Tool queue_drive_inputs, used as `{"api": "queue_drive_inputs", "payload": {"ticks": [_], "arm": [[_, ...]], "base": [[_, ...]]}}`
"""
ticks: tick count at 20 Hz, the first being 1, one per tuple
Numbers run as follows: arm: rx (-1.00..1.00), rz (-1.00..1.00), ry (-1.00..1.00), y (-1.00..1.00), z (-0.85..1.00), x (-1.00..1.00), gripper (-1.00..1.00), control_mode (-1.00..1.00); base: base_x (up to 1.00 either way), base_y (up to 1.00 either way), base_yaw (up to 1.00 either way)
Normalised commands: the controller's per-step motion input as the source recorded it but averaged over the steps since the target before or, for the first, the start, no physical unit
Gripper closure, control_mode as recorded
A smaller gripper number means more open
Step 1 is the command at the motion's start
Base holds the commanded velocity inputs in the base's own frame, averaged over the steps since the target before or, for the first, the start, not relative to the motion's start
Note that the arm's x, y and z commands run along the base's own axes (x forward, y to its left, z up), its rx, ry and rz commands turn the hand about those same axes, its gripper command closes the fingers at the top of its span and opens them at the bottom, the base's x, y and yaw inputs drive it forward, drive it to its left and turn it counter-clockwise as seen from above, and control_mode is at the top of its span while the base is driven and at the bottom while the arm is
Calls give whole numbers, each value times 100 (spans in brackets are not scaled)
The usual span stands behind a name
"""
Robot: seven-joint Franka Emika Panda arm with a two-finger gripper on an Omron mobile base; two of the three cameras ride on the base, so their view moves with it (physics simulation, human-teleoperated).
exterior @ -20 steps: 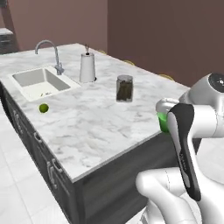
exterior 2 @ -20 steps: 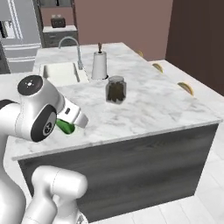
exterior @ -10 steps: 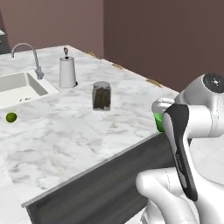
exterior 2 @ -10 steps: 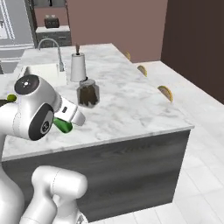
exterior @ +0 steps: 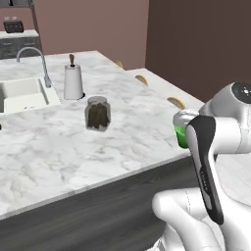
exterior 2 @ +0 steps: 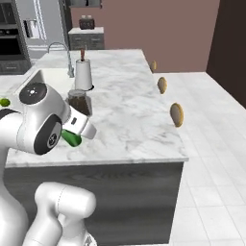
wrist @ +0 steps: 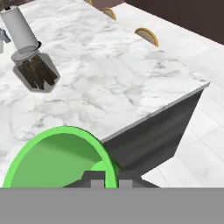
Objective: Open the cabinet directly in front. Then move the wine and the cup to the dining counter with the jar on it.
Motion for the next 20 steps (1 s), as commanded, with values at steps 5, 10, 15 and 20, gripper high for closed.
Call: {"api": "queue_drive_inputs", "payload": {"ticks": [5,10,15,20], "arm": [[0,0,0,0,0,0,100,100],[0,2,1,32,7,42,100,-100],[1,7,10,63,1,95,100,-100],[14,11,19,46,-1,98,100,-100]], "base": [[8,-15,5],[6,0,0],[0,0,0],[0,0,0]]}}
